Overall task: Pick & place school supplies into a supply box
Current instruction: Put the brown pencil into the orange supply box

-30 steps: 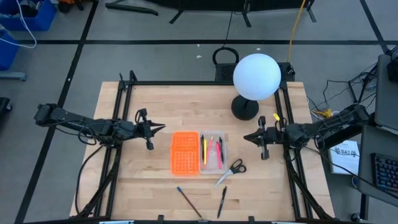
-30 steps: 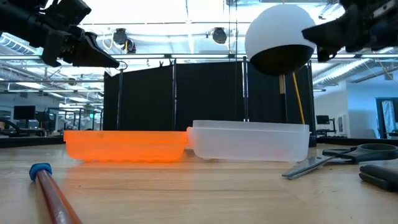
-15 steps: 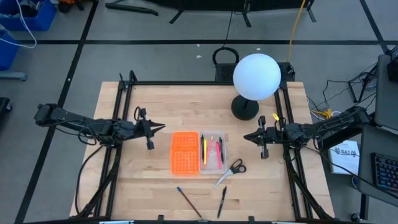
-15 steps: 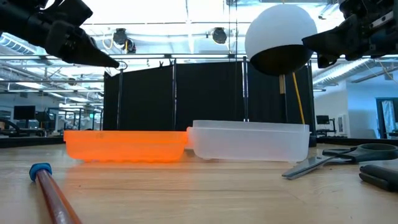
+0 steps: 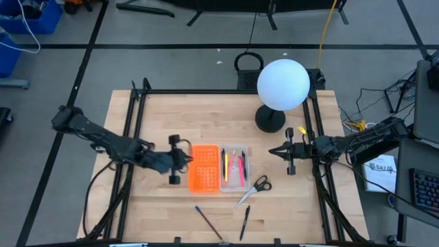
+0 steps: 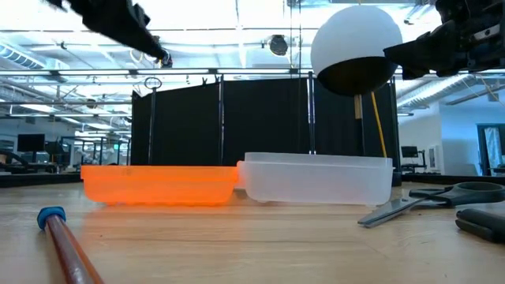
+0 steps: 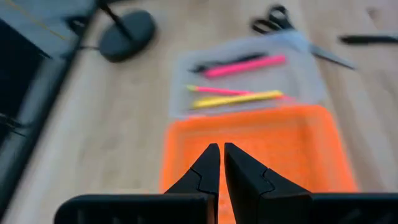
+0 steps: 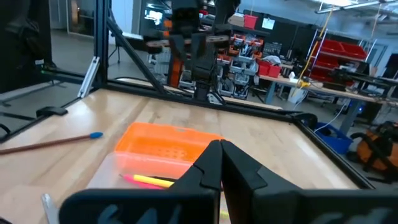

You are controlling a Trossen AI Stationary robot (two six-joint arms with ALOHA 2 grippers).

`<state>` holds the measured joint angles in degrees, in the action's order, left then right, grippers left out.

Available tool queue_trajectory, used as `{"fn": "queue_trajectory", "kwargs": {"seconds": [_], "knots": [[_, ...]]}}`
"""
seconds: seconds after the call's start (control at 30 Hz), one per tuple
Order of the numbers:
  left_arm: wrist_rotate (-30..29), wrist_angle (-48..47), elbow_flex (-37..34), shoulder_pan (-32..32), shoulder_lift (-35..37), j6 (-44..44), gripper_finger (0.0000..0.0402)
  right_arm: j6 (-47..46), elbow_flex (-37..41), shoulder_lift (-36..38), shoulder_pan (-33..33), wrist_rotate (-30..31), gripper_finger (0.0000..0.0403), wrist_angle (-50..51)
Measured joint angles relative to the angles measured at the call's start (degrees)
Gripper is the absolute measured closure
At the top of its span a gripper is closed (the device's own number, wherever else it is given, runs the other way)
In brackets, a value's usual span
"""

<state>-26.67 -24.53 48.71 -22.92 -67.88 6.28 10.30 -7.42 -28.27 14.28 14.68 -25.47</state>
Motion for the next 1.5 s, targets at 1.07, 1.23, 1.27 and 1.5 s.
{"fn": "queue_trajectory", "kwargs": {"seconds": [1.07,1.23,1.27,1.5], "knots": [[26.48,-15.65,29.09,-11.49,-43.51,-12.86,0.0175,-0.59,-0.02,-0.04,0.02,-0.04,0.0403,-2.3],[26.59,-15.44,29.09,-10.4,-45.05,-14.95,0.0174,-0.6,-0.02,-0.04,0.02,-0.04,0.0403,-2.14],[26.7,-15.48,29.09,-10.18,-45.48,-15.38,0.0174,-0.59,-0.02,-0.04,0.02,-0.03,0.0403,-2.14],[27.46,-15.43,29.07,-9.48,-47.5,-16.69,0.0174,-0.61,-0.02,-0.04,0.02,-0.02,0.0403,-2.12]]}}
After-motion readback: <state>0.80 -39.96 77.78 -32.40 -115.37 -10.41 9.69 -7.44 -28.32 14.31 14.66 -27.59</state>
